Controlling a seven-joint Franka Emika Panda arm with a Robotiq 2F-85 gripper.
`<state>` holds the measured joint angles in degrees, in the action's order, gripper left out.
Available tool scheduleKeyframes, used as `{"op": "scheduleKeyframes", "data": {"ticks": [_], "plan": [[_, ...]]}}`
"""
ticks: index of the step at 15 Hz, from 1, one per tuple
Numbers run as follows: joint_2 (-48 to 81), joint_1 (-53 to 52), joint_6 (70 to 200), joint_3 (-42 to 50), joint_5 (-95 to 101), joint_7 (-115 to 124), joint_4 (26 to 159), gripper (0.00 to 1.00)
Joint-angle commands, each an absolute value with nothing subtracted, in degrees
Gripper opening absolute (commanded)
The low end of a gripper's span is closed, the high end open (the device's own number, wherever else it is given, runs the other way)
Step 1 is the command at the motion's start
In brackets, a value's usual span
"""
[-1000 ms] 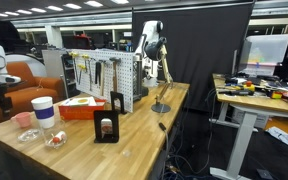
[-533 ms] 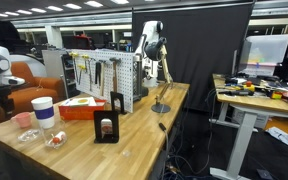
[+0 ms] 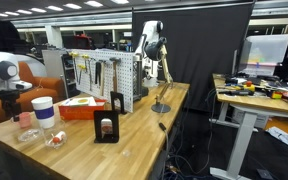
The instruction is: Pour the liquid in the pink mug into the white and blue coffee cup
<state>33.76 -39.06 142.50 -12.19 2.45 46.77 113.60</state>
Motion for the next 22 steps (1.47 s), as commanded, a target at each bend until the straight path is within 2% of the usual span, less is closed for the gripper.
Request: {"op": "scheduleKeyframes", "data": {"ticks": [1,5,10,12,13,15,22], "plan": [[34.9,-40.89,142.5,-10.38,2.41,48.01,111.41,1.0],[35.21,-41.61,142.82,-10.2,1.95,48.15,111.15,0.96],[35.32,-42.05,142.87,-10.07,1.79,48.61,112.0,1.0],[35.37,-42.27,143.17,-9.6,2.01,49.46,112.14,0.95],[35.39,-42.28,143.28,-9.49,2.02,49.7,112.17,0.89],[35.46,-42.31,143.55,-9.27,2.04,50.02,112.22,0.67],[35.68,-42.59,143.64,-9.17,2.22,51.11,111.98,0.16]]}}
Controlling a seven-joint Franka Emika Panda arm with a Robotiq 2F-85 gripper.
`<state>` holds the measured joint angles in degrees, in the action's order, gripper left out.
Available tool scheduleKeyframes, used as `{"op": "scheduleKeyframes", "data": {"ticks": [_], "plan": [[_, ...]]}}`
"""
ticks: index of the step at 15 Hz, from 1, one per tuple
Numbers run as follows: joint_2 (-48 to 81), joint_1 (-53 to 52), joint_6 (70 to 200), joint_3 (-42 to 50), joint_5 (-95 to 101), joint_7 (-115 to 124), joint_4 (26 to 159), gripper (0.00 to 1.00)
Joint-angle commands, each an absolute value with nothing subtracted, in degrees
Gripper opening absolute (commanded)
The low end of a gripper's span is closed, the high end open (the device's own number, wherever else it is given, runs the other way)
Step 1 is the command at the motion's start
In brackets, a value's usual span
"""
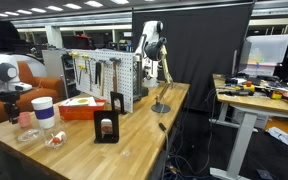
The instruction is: Pour the liquid in the pink mug into the white and blue coffee cup
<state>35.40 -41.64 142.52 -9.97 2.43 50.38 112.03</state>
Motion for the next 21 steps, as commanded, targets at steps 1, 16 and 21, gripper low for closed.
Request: {"op": "scheduleKeyframes", "data": {"ticks": [1,16,21], "plan": [[35.67,-42.67,143.61,-9.19,2.24,51.11,112.01,0.1],[27.4,-43.99,141.74,-9.15,6.59,49.37,116.05,0.04],[20.33,-43.02,137.91,-11.94,6.06,44.41,119.49,0.04]]}}
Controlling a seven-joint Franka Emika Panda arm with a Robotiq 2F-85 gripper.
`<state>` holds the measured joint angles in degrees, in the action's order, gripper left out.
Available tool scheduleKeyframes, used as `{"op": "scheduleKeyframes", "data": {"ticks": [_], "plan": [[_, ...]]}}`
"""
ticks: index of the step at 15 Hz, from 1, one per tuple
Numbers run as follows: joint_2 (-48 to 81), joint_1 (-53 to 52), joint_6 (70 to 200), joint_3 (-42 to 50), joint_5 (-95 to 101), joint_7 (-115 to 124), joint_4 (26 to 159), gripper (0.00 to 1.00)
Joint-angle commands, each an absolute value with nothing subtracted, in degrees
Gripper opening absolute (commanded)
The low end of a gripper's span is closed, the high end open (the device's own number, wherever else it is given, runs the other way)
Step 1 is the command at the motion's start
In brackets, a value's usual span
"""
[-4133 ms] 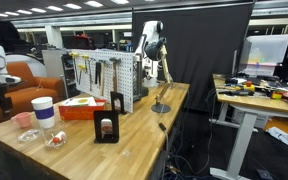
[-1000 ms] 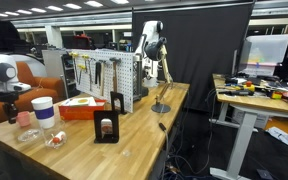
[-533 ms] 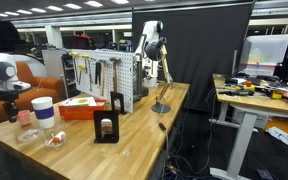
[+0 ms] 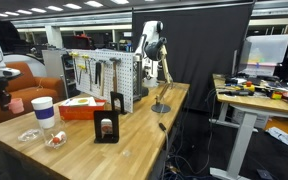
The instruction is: Pour the liquid in the pink mug into the white and blue coffee cup
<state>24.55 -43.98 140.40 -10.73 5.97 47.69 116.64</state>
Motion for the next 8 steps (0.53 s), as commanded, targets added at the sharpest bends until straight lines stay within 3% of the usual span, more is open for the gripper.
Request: {"op": "scheduleKeyframes", "data": {"ticks": [1,8], "plan": [[18.52,-42.65,137.1,-12.45,5.78,43.3,120.3,0.04],[3.6,-37.39,124.57,-15.05,1.79,33.22,125.82,0.04]]}}
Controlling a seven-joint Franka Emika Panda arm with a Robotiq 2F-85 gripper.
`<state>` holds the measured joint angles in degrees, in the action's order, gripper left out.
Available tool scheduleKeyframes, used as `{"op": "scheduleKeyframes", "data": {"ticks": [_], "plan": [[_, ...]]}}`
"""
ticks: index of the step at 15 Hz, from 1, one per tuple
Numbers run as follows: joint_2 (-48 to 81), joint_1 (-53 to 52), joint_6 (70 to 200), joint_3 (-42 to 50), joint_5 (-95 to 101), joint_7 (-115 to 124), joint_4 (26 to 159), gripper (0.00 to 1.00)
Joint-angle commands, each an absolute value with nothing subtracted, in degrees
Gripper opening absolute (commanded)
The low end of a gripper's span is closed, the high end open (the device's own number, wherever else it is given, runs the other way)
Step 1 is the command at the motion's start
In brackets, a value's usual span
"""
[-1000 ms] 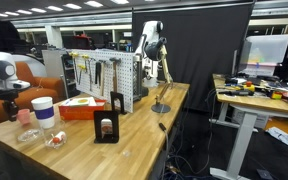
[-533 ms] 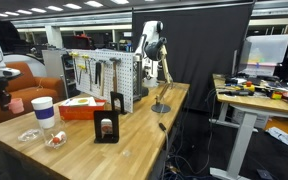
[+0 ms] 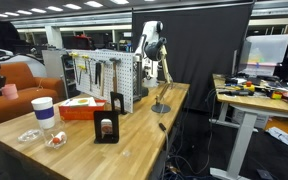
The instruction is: Pour the liquid in the pink mug into the white and blue coffee cup
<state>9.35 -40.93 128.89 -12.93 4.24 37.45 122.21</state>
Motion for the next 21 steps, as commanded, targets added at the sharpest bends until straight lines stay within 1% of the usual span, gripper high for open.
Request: {"op": "scheduleKeyframes", "data": {"ticks": [1,4,7,11,16,17,21], "plan": [[1.73,-36.24,121.9,-15.2,1.53,32.23,126.72,0.04],[-2.61,-32.56,115.15,-15.67,1.69,29.73,128.71,0.04],[-4.01,-28.61,110.08,-16.38,1.24,27.28,129.18,0.04],[-1.46,-25.27,105.23,-17.53,2.04,23.67,127.0,0.04],[4.04,-24.2,104.66,-18.28,2.18,19.89,122.41,0.04],[1.88,-24.27,107.21,-18.29,2.46,21.83,125.32,0.15],[4.04,-24.41,106.63,-18.33,2.51,21.32,123.33,0.15]]}}
